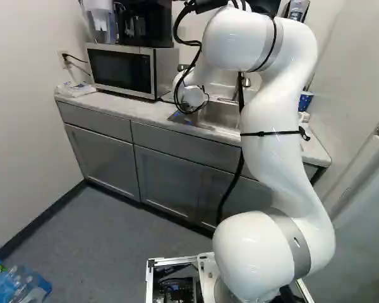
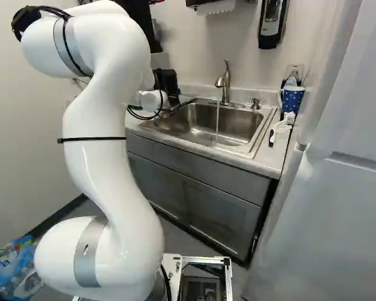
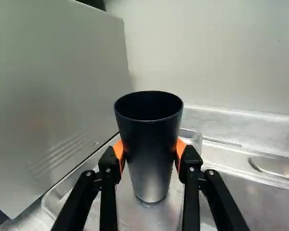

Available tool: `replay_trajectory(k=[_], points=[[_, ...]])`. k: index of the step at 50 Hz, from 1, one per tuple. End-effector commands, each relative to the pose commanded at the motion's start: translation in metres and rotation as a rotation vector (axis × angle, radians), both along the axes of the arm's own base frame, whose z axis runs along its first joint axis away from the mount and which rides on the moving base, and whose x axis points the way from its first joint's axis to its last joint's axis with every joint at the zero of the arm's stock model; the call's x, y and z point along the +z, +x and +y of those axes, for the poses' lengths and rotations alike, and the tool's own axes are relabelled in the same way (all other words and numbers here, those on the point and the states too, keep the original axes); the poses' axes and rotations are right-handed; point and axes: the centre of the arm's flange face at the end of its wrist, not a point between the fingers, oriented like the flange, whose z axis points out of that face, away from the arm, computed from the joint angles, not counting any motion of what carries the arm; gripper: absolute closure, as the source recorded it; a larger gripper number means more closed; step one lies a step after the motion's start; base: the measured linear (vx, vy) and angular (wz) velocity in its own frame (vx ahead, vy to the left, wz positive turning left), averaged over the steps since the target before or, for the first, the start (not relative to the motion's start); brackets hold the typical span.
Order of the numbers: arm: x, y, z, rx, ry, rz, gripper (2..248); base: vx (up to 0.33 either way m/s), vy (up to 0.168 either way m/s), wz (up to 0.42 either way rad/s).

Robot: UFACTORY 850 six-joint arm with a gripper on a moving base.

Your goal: Rinse the cup and place it in the tray

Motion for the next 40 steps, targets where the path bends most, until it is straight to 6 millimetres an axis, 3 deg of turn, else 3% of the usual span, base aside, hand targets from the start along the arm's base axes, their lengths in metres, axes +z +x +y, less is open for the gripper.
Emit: replay_trajectory(k=[35, 36, 40], points=[[-0.0019, -0.0002, 0.0003, 0.003, 0.001, 0.022, 126, 0.0, 0.0, 0.0], [-0.0019, -0.0002, 0.0003, 0.003, 0.001, 0.022, 98, 0.0, 0.0, 0.0], [-0.0019, -0.0002, 0.0003, 0.003, 0.001, 0.022, 98, 0.0, 0.0, 0.0]])
